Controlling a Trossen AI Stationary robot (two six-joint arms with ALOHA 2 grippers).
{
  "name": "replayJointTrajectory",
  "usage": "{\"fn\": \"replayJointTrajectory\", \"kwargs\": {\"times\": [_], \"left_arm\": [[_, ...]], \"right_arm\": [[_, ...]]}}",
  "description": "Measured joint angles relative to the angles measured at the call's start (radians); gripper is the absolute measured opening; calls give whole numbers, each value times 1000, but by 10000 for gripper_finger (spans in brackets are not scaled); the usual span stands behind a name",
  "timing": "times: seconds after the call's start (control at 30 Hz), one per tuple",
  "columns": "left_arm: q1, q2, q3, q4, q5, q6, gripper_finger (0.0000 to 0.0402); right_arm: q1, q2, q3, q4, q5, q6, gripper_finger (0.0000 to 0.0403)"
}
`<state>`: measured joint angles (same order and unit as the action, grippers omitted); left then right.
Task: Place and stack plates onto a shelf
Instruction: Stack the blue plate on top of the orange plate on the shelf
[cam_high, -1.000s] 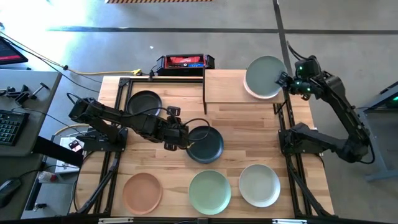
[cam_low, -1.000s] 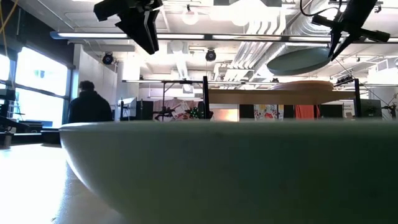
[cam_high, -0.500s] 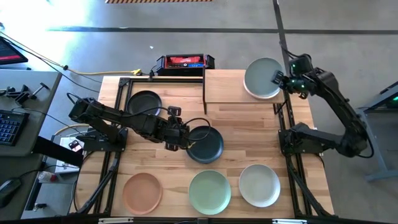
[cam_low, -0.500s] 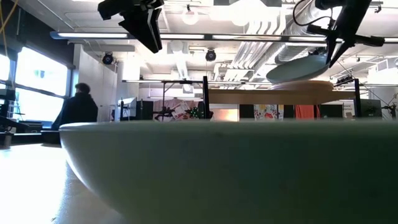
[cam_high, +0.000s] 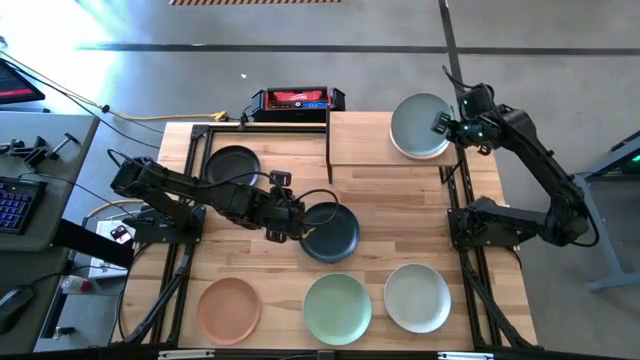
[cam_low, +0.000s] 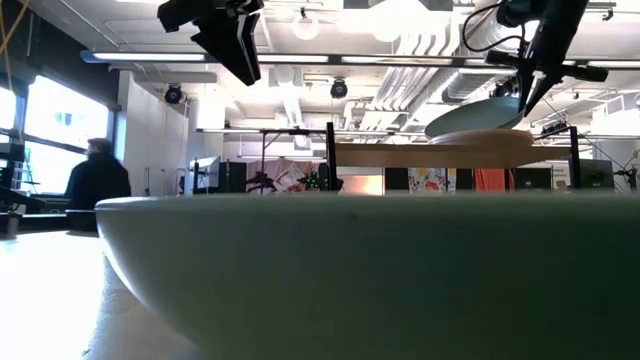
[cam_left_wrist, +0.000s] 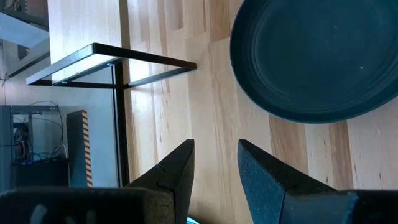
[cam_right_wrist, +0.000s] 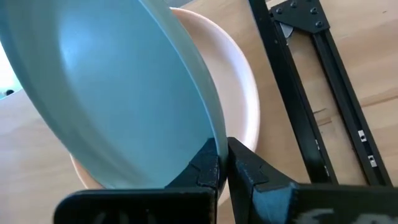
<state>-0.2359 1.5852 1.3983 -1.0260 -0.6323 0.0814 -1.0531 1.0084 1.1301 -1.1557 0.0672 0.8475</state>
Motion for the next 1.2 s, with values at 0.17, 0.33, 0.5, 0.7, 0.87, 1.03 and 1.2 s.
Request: {"fn": "replayJointTrajectory", "kwargs": {"times": [0.17, 0.33, 0.5, 0.7, 0.87, 1.03, 1.2], "left_arm": [[0, 0, 0, 0, 0, -1, 111], [0, 0, 0, 0, 0, -1, 111], [0, 0, 0, 0, 0, 0, 111], [0, 0, 0, 0, 0, 0, 111], [0, 0, 0, 0, 0, 0, 111], [0, 0, 0, 0, 0, 0, 111], [0, 0, 0, 0, 0, 0, 111]], "right_arm": [[0, 8, 0, 2, 11, -18, 0], [0, 8, 0, 2, 12, -40, 0], [-1, 8, 0, 1, -1, -60, 0], [-3, 8, 0, -1, 17, -67, 1], [-3, 8, 0, 0, -10, -71, 1], [-3, 8, 0, 0, -27, -63, 9], [-3, 8, 0, -7, -20, -42, 57]]}}
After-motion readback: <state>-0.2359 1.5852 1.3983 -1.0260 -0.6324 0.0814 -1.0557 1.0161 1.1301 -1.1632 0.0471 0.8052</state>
